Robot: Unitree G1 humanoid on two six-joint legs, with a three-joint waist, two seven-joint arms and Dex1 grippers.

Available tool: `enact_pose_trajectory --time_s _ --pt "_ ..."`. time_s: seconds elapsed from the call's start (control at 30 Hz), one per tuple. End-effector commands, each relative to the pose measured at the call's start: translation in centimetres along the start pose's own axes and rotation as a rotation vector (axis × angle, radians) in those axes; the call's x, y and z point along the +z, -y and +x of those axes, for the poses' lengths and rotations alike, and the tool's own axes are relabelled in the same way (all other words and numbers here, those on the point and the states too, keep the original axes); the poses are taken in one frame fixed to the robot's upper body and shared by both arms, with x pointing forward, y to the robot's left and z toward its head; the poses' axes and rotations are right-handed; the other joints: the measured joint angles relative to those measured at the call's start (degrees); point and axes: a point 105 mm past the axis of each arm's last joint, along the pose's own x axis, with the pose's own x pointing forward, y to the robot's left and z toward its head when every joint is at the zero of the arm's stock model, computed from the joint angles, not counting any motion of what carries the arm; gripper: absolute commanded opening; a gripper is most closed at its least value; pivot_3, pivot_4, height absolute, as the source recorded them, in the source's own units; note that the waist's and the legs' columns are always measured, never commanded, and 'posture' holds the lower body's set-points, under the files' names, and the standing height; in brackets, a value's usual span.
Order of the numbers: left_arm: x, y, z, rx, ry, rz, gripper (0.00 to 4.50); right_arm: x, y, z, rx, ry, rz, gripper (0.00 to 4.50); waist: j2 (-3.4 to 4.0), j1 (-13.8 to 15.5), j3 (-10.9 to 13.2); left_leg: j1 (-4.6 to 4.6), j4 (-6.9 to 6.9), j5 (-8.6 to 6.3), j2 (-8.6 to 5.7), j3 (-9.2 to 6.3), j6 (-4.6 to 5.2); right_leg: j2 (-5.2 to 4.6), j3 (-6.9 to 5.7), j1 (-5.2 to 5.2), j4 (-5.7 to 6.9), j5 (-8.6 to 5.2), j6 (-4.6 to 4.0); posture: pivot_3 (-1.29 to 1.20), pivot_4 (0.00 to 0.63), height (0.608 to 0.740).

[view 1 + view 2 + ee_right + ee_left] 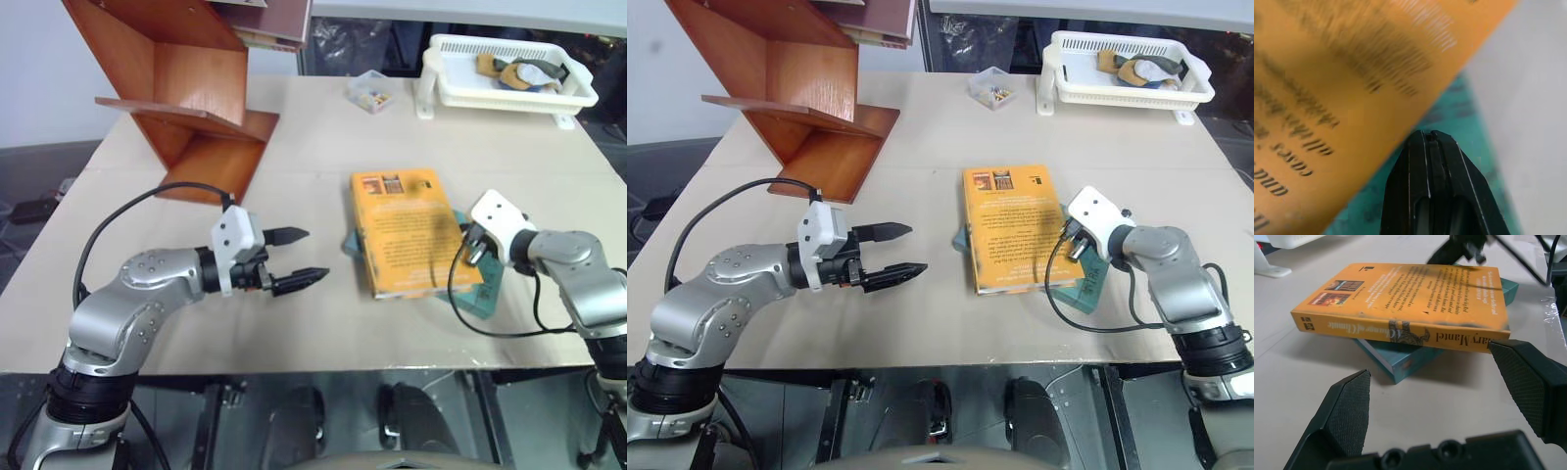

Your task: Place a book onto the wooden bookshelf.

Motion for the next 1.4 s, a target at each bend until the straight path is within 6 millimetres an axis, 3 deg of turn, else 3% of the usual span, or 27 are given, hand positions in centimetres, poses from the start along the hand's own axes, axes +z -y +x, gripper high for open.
enact_pose_trajectory --time_s 0.03,0.27,0.37,0.53,0.63,0.67,0.7,0.73,0.77,0.8,0.83,0.9,1.13,1.4 --pt "0.7 -0.1 -0.8 0.013 0.006 0.038 4.50 2.1 -0.6 -0.1 0.038 0.088 -0.019 0.07 0.00 0.00 0.00 0.00 0.00 0.00 0.00 0.00 0.00 0.00 0.00 0.00 0.00 0.00 0.00 0.00 0.150 0.740" --pt "0.3 -0.1 -1.0 0.024 0.000 0.027 4.50 3.5 -1.6 -0.5 0.070 0.155 -0.037 0.07 0.00 0.07 0.01 -0.01 0.00 0.00 0.01 -0.01 0.00 -0.01 -0.01 -0.01 0.01 0.00 0.00 0.00 0.150 0.740" --pt "0.2 -0.5 -1.0 0.032 0.001 0.018 4.50 3.7 -1.0 -1.0 0.027 0.188 -0.013 0.07 0.00 0.07 0.01 -0.01 0.00 0.00 0.01 -0.03 0.00 -0.01 -0.02 -0.01 0.01 0.00 0.00 0.00 0.150 0.740" --pt "0.0 -1.3 -1.2 0.038 0.015 -0.047 4.50 3.3 -1.0 -4.6 0.061 0.219 0.097 0.07 0.01 0.54 0.02 -0.08 -0.01 0.00 0.00 -0.05 0.00 -0.03 -0.05 -0.02 -0.02 0.02 -0.03 0.00 0.150 0.740" --pt "0.0 -2.5 -1.1 0.014 0.040 -0.171 4.50 3.1 -2.4 -9.0 0.086 0.278 0.141 1.44 0.01 1.38 0.01 -0.13 0.00 -0.01 0.00 -0.13 0.01 -0.03 -0.12 -0.02 -0.05 0.00 0.00 0.00 0.150 0.740" --pt "0.1 -2.9 -1.0 0.005 0.047 -0.217 4.50 3.2 -2.7 -10.1 0.079 0.299 0.149 1.73 0.02 1.67 0.02 -0.13 0.00 -0.01 0.01 -0.13 0.01 -0.01 -0.12 -0.02 -0.06 0.00 0.01 0.00 0.150 0.740" --pt "0.2 -3.2 -0.8 -0.010 0.053 -0.268 4.50 3.5 -3.1 -11.0 0.083 0.322 0.155 1.73 0.02 1.89 0.02 -0.16 -0.01 -0.01 0.00 -0.22 0.01 -0.01 -0.19 0.00 -0.06 -0.01 0.02 0.00 0.150 0.740" --pt "0.5 -3.5 -0.7 -0.029 0.061 -0.319 4.50 3.9 -3.6 -11.8 0.096 0.343 0.165 2.39 0.03 1.90 0.03 -0.16 0.00 -0.01 0.00 -0.28 0.01 0.00 -0.23 0.02 -0.06 -0.02 0.04 0.00 0.150 0.740" --pt "0.6 -3.8 -0.5 -0.045 0.063 -0.378 4.50 4.3 -4.1 -12.4 0.108 0.366 0.173 2.78 0.02 1.75 0.03 -0.19 0.02 -0.01 -0.02 -0.33 0.02 -0.01 -0.27 0.01 -0.05 -0.02 0.06 0.00 0.150 0.740" --pt "0.7 -4.2 -0.3 -0.060 0.057 -0.455 4.50 4.8 -4.6 -13.0 0.123 0.386 0.183 2.88 0.00 1.52 0.04 -0.18 0.05 -0.01 0.01 -0.32 0.02 0.02 -0.25 0.03 -0.06 -0.03 0.07 0.00 0.150 0.740" --pt "0.6 -4.6 0.0 -0.077 0.035 -0.546 4.50 5.2 -5.1 -13.4 0.134 0.405 0.192 3.56 -0.06 1.40 0.05 -0.09 0.11 -0.01 -0.01 -0.33 0.03 0.00 -0.24 0.12 -0.03 -0.03 0.07 0.00 0.150 0.740" --pt "0.0 -4.8 0.8 -0.115 -0.028 -0.691 4.50 6.1 -6.2 -13.9 0.157 0.437 0.204 4.36 -0.13 1.34 0.06 0.03 0.12 -0.01 0.00 -0.35 0.03 0.01 -0.24 0.20 -0.02 -0.03 0.06 0.00 0.150 0.740" --pt "-0.5 -6.3 4.5 -0.141 -0.106 -0.996 4.50 7.8 -7.8 -13.3 0.109 0.462 0.181 4.36 -0.36 1.46 0.20 0.04 0.07 -0.02 -0.06 -0.35 0.04 0.01 -0.21 0.21 -0.02 -0.04 0.05 0.00 0.150 0.740" --pt "0.0 -6.2 7.4 -0.199 -0.109 -1.105 4.50 7.7 -8.3 -12.8 0.077 0.438 0.169 4.36 -0.42 1.48 0.23 -0.56 0.15 -0.02 -0.17 -0.52 0.05 -0.04 -0.36 -0.16 -0.08 0.20 0.00 0.00 0.150 0.740"
